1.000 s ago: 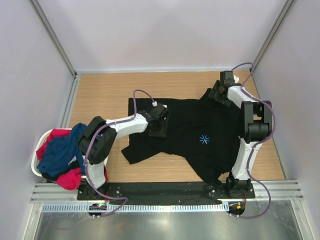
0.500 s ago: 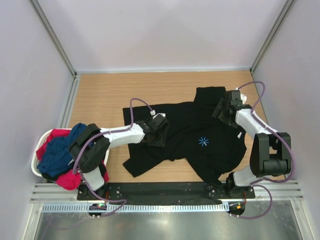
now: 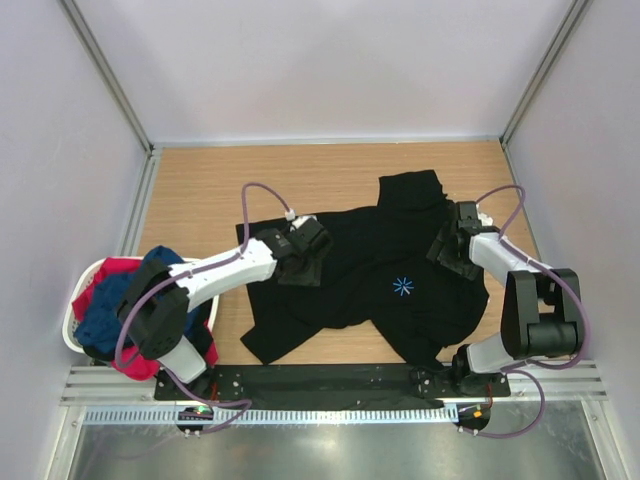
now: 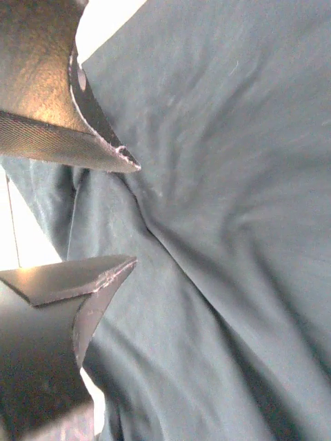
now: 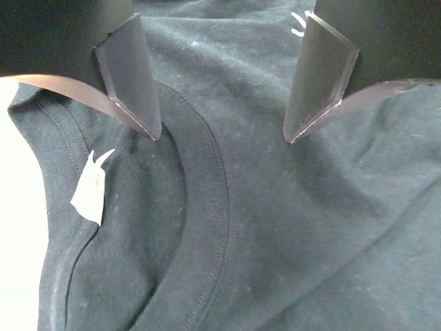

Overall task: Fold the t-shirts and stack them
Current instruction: Flatten the tshirt out

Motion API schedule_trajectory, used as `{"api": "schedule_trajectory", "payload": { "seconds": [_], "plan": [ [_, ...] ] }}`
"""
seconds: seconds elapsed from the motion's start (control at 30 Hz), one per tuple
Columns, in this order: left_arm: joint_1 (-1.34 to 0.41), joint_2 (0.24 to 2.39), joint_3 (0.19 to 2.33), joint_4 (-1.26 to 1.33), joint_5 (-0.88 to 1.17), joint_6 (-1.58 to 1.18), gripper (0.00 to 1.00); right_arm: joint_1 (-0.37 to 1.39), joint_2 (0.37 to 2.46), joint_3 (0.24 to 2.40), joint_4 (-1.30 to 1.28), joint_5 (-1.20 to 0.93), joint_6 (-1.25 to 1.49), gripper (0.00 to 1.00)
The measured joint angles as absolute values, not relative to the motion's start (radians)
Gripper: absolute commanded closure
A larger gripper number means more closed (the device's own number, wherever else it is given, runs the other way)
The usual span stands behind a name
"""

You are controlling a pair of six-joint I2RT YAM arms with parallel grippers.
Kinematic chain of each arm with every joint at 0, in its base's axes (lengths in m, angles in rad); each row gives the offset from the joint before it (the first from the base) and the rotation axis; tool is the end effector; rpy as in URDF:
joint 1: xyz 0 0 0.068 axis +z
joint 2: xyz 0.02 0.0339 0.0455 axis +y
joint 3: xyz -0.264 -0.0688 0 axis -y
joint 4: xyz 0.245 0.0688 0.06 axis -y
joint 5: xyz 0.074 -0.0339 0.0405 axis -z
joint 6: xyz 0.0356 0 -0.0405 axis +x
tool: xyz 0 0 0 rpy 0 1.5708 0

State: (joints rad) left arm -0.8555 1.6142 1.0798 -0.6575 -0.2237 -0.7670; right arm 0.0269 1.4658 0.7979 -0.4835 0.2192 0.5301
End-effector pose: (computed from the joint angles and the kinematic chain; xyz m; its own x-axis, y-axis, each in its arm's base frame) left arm 0.2113 -0.2312 0.2031 -0.9122 0.0182 -0.4094 0.0684 0.9918 -0.1083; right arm 0.2662 -0.0006 0.1721 -0.7562 0.4734 -0.4517 0.5153 0.8563 0.0345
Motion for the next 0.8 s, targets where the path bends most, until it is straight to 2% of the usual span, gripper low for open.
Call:
{"api": "schedule_trajectory", "payload": {
  "seconds": [0.17, 0.27, 0.43, 0.63, 0.8],
  "plan": [
    [-0.743, 1.590, 1.261, -0.719, -0.266, -0.755, 0.46, 0.027, 1.485, 0.781, -0.488, 0.220, 0.558, 0.27],
    [-0.628, 1.591, 1.282, -0.725, -0.268, -0.756, 0.47, 0.027, 1.475, 0.766, -0.506, 0.230, 0.584, 0.30],
    [-0.419, 1.591, 1.247, -0.728, -0.203, -0.759, 0.48, 0.027, 1.411, 0.718, -0.564, 0.237, 0.647, 0.44],
    [-0.324, 1.593, 1.240, -0.713, -0.156, -0.744, 0.47, 0.027, 1.243, 0.696, -0.734, 0.249, 0.713, 0.35],
    [-0.325, 1.626, 1.259, -0.707, -0.130, -0.722, 0.48, 0.027, 1.220, 0.849, -0.841, 0.241, 0.707, 0.34]
  ]
}}
